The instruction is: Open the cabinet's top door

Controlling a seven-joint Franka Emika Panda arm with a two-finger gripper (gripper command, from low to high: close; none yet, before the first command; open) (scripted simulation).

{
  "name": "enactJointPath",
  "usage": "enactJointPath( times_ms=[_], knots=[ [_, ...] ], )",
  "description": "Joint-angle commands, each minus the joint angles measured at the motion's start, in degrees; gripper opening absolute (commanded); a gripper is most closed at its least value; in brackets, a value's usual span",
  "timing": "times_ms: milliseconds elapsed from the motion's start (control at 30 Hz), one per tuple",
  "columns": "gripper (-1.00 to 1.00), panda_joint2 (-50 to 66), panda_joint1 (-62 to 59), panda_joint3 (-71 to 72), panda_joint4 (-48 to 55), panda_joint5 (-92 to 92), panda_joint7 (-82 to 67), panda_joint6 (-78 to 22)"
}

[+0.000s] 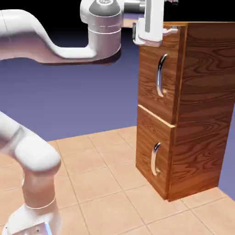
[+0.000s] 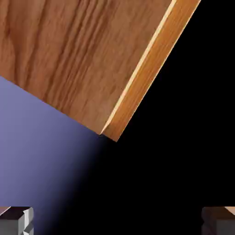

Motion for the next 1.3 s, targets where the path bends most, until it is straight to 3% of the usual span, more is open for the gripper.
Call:
enactJointPath(
  times_ms=[0,867,1067,1100,1267],
  knots=[
    [0.00,-0.3,0.1,-0.2,-0.7,-2.5,0.4,0.7],
    [0.00,-8.4,3.6,-5.8,-19.8,-67.3,10.6,19.4],
    [0.00,-0.5,11.0,-10.9,-13.5,-72.3,12.7,15.8],
    [-1.00,-0.5,11.0,-10.9,-13.5,-72.3,12.7,15.8],
    [-1.00,-1.7,2.7,-3.6,-17.0,-64.5,9.3,14.3]
  ],
)
